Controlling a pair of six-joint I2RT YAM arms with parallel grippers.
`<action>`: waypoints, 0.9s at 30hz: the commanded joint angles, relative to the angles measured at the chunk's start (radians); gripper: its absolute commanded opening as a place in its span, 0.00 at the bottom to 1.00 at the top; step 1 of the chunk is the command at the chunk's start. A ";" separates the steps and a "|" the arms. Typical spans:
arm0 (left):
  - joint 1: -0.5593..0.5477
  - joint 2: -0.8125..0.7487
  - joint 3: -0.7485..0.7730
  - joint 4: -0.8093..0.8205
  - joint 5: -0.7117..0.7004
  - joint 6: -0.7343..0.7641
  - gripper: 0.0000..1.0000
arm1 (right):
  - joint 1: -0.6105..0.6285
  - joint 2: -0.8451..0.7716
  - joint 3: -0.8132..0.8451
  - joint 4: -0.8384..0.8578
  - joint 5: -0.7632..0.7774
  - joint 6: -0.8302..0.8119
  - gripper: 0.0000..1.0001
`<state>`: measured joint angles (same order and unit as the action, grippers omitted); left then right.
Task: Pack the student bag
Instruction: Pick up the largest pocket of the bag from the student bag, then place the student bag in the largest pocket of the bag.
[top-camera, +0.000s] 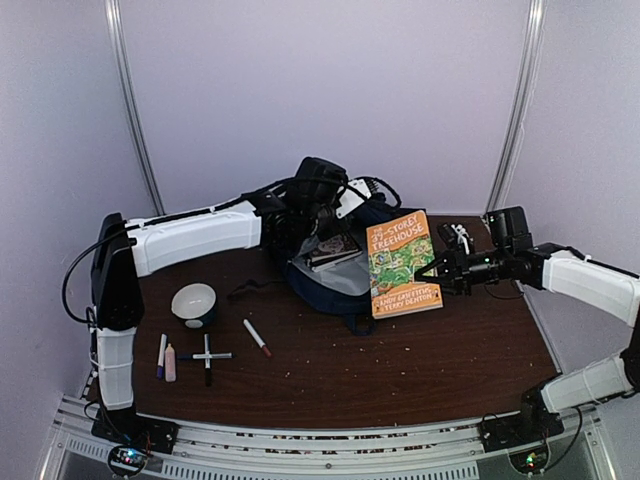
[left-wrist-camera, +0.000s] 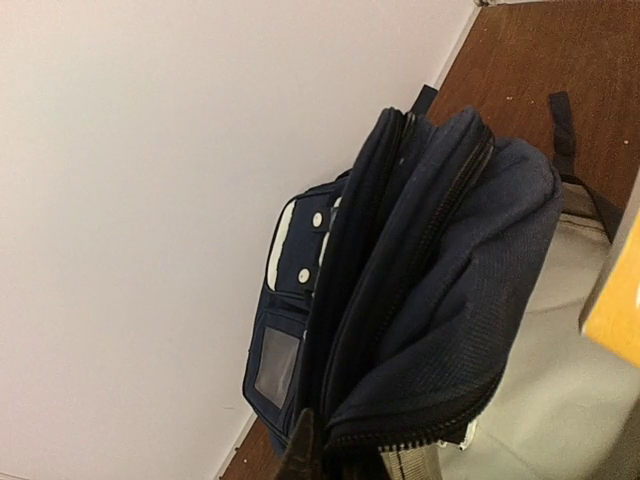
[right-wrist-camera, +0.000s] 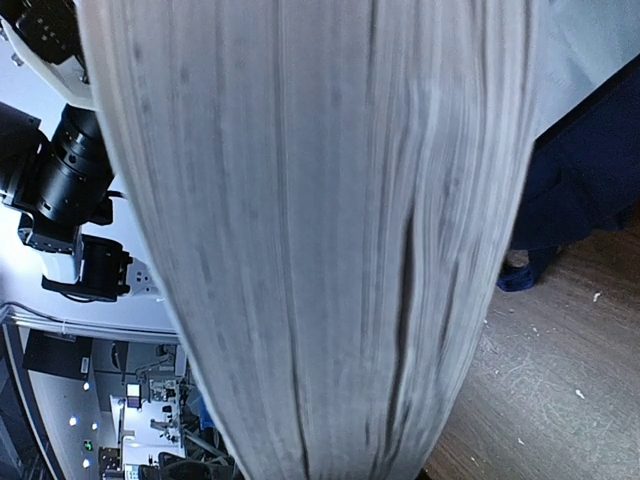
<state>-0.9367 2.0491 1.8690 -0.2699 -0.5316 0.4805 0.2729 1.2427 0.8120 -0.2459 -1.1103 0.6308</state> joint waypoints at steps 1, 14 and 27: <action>0.004 -0.070 0.083 0.087 0.027 -0.050 0.00 | 0.062 0.041 0.019 0.144 -0.052 0.039 0.00; 0.004 -0.078 0.096 0.068 0.016 -0.065 0.00 | 0.244 0.235 -0.077 0.792 -0.042 0.477 0.00; 0.003 -0.218 -0.021 0.097 0.068 -0.132 0.00 | 0.310 0.495 0.004 1.160 -0.040 0.761 0.00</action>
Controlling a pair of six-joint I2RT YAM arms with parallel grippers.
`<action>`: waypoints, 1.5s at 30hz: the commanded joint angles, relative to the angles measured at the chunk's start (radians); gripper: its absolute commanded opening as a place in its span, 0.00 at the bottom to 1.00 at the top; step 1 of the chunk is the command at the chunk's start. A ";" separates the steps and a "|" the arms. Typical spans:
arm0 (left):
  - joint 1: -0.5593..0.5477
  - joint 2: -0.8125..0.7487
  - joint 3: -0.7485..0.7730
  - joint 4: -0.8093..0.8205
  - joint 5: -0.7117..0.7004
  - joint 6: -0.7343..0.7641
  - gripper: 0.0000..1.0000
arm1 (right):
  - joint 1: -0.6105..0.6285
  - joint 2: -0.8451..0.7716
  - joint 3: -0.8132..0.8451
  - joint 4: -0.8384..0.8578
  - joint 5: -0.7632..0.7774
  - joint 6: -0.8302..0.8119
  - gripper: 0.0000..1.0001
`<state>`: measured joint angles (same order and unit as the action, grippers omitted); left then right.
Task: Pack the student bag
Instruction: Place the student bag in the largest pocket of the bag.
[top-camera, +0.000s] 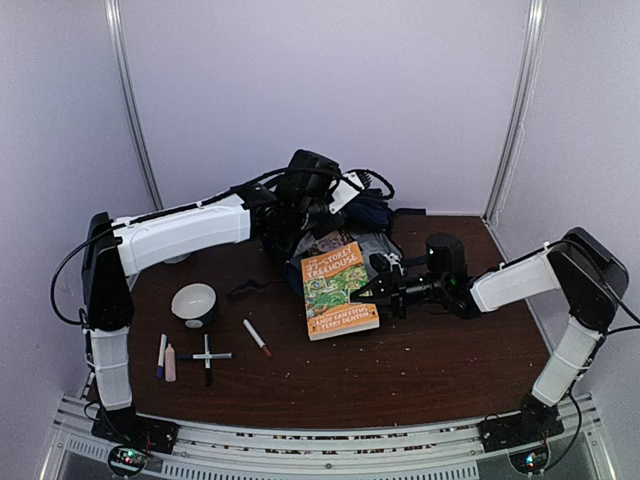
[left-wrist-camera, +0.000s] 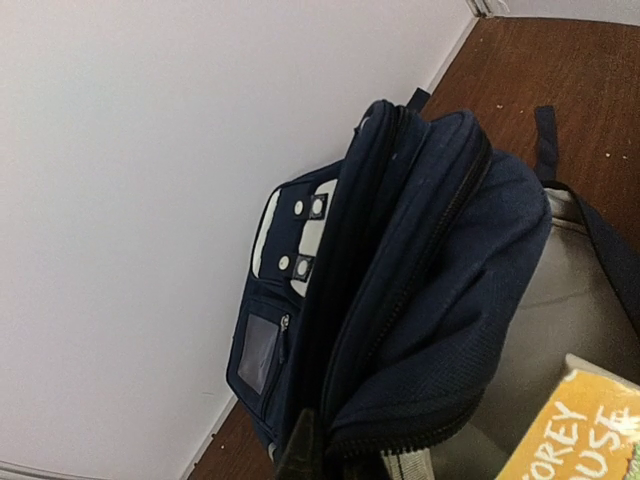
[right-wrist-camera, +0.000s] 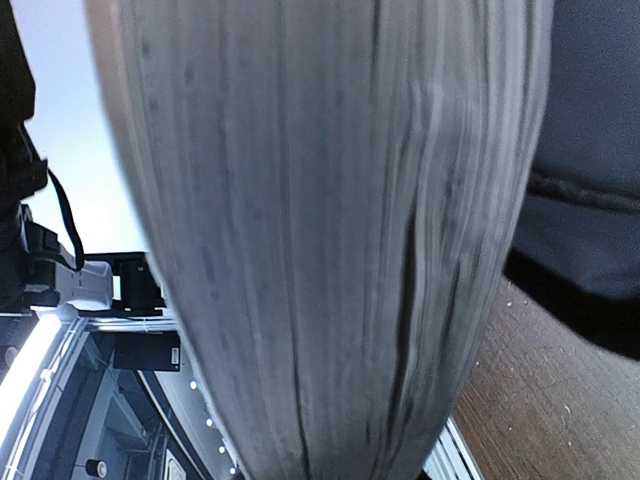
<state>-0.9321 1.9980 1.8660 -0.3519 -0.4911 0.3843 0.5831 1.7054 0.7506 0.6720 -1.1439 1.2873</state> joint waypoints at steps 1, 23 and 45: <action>-0.002 -0.183 -0.038 0.181 0.045 -0.037 0.00 | -0.002 0.050 0.075 0.253 -0.008 0.118 0.00; -0.026 -0.348 -0.231 0.208 0.120 -0.046 0.00 | -0.048 0.253 0.234 0.055 0.070 0.073 0.00; -0.027 -0.365 -0.261 0.189 0.149 -0.025 0.00 | -0.063 0.560 0.595 0.025 0.092 0.073 0.00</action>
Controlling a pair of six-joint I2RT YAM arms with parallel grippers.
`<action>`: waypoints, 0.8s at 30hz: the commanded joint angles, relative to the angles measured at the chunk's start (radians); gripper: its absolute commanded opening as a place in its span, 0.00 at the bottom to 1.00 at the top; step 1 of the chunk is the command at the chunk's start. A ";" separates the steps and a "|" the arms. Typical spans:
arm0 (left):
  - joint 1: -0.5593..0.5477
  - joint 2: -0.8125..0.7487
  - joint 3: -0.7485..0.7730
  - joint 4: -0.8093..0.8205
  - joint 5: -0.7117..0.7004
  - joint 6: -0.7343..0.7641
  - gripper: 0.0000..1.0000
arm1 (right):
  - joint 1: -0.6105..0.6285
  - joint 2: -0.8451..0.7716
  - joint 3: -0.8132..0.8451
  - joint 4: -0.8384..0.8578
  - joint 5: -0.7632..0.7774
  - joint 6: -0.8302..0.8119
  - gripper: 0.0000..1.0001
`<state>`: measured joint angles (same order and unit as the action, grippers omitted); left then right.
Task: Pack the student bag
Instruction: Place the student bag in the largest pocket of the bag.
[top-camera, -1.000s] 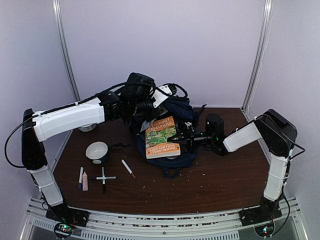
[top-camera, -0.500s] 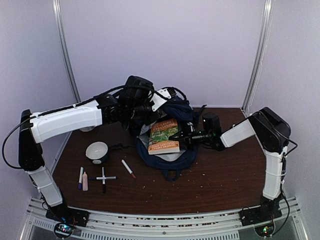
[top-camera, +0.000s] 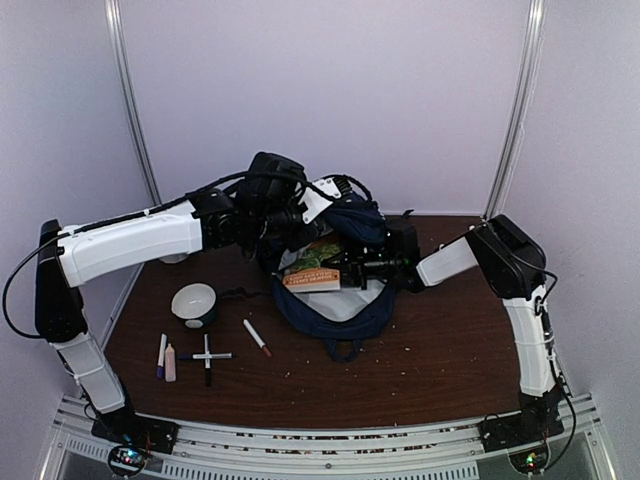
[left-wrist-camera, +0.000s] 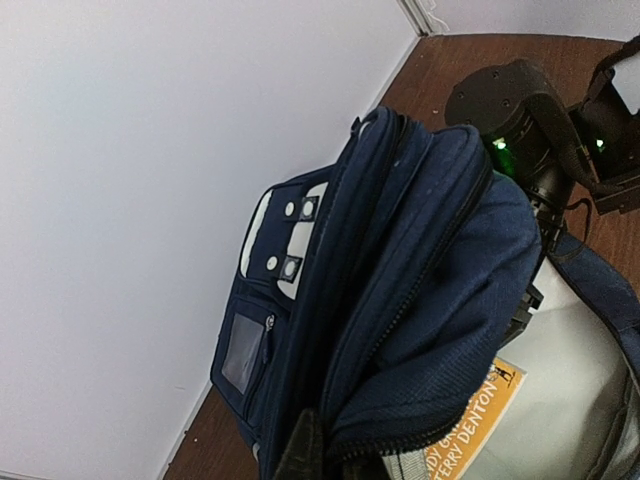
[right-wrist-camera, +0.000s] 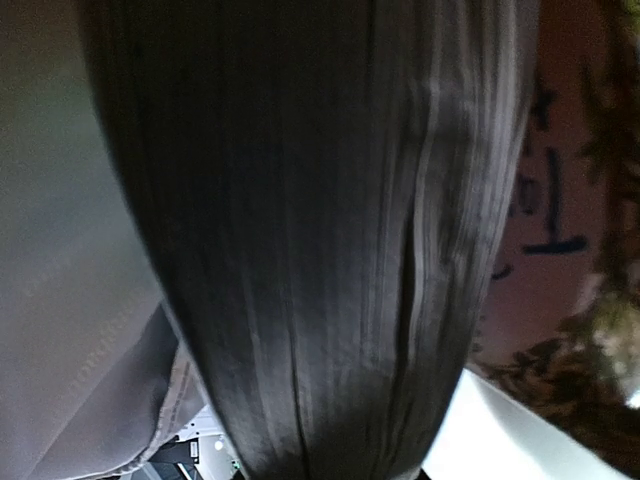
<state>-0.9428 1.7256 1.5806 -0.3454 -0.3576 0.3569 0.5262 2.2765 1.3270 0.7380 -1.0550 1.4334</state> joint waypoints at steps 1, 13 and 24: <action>-0.017 -0.093 0.023 0.183 0.016 0.002 0.00 | -0.006 -0.025 0.012 -0.080 0.011 -0.097 0.00; -0.017 -0.101 -0.011 0.192 0.011 0.001 0.00 | -0.006 -0.173 -0.044 -0.420 0.123 -0.331 0.31; -0.017 -0.118 -0.038 0.197 -0.005 -0.001 0.00 | 0.018 -0.262 -0.082 -0.631 0.238 -0.487 0.50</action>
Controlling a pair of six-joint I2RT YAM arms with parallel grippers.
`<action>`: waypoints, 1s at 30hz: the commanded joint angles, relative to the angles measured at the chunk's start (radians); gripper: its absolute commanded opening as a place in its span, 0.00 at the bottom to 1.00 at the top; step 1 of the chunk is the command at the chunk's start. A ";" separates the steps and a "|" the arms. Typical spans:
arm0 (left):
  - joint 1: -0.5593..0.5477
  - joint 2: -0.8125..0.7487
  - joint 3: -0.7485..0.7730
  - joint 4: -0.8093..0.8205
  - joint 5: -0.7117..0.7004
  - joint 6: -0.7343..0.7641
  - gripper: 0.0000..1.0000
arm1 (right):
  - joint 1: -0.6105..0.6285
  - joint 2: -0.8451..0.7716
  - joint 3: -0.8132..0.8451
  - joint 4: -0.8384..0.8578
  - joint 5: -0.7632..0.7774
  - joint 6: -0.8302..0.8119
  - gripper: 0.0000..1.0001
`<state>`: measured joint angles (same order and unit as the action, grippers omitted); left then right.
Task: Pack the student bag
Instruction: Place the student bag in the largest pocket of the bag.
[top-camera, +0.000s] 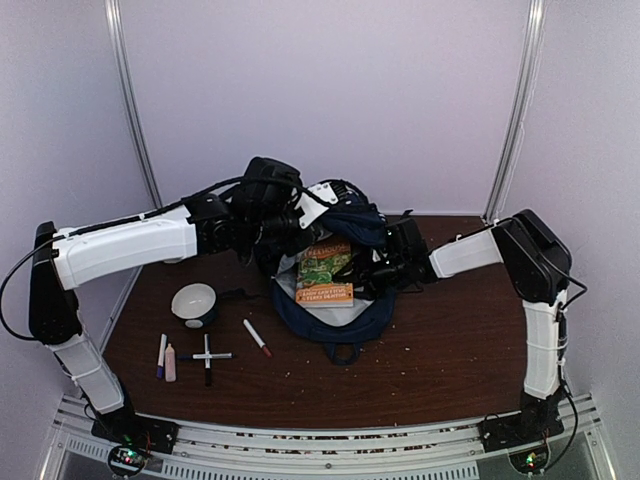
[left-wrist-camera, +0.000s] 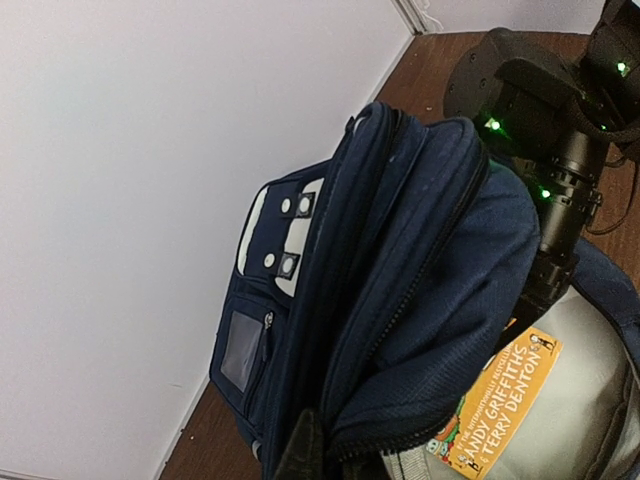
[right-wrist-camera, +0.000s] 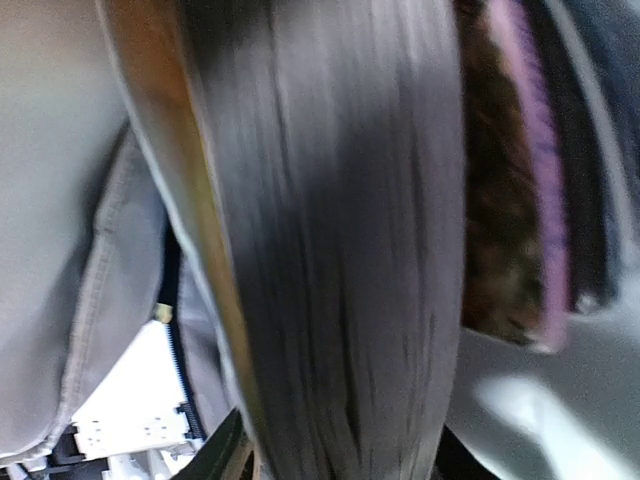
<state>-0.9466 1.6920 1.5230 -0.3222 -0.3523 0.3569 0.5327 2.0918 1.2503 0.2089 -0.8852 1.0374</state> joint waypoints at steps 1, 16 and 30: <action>-0.014 -0.084 0.016 0.173 -0.012 -0.001 0.00 | 0.017 -0.094 -0.019 -0.108 0.081 -0.100 0.52; -0.014 -0.097 -0.043 0.222 -0.051 -0.003 0.00 | 0.040 -0.392 -0.215 -0.248 0.202 -0.358 0.62; 0.008 -0.100 -0.081 0.268 0.013 -0.116 0.00 | 0.193 -0.497 -0.142 -0.604 0.455 -1.318 0.12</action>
<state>-0.9482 1.6592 1.4284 -0.2142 -0.3683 0.3027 0.6647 1.6123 1.0836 -0.3237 -0.5949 0.1043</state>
